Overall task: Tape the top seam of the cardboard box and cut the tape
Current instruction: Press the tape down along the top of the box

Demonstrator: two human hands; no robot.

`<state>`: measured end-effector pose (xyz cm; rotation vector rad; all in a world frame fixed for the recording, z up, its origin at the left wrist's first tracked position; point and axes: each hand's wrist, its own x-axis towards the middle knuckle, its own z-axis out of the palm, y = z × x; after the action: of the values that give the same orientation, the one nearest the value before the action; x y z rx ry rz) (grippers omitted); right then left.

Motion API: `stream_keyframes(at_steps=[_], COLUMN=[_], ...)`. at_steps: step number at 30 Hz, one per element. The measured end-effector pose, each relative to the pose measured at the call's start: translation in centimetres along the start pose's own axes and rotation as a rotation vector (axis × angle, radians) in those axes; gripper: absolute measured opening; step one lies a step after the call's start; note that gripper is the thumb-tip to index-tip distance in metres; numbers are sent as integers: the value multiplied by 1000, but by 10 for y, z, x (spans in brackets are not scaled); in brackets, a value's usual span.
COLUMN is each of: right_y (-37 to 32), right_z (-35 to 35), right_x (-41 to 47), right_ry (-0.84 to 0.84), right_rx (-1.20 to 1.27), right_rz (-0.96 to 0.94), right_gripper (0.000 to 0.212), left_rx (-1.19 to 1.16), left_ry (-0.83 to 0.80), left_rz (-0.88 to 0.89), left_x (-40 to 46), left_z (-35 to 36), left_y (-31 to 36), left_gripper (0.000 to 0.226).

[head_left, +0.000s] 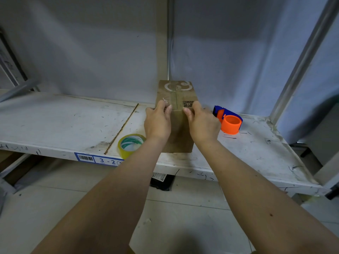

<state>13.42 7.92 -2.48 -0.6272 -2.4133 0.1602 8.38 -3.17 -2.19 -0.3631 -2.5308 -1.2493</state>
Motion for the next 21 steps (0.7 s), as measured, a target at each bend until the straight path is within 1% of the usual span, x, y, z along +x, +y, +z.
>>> stream_keyframes(at_steps=[3,5,7,9,10,11,12,13,14,16,18,21], right_y=[4,8,14,22,25,26,28,28,28,27,24,20], right_z=[3,2,2,5,7,9,12,14,17,22,27,34], right_x=[2,1,0,-4,-8,-13,-18,-23,-26,-24,-14,-1], right_ry=[5,11,0,-61,-98,-131,-156,-171,-176,-164,-147,-136], right_rx=[17,47,91,203,293,390,450,457,424,355,316,254], right_rz=[-25,-38,-51,-37,-11,15,17,-8,-45,-86,-75,-68], right_gripper=[41,36,32,31,39,53,67,78,83,81,75,69], left_rx=[-27,-11,19,0,-22,-42,-56,-62,-59,-48,-47,-61], left_ry=[-21,-33,-40,-55,-68,-80,-84,-82,-76,-71,-77,-101], left_rz=[22,57,79,27,-17,-46,-37,10,71,148,166,169], left_x=[-2,-5,-10,-12,-13,-13,-13,-13,-11,-3,8,26], left_z=[-1,-1,-2,-4,-5,-7,-7,-7,-6,-4,-3,-1], left_y=[-7,-14,-24,-35,-38,-40,-40,-39,-38,-34,-32,-32], left_gripper=[29,33,47,66,74,81,85,86,86,77,64,57])
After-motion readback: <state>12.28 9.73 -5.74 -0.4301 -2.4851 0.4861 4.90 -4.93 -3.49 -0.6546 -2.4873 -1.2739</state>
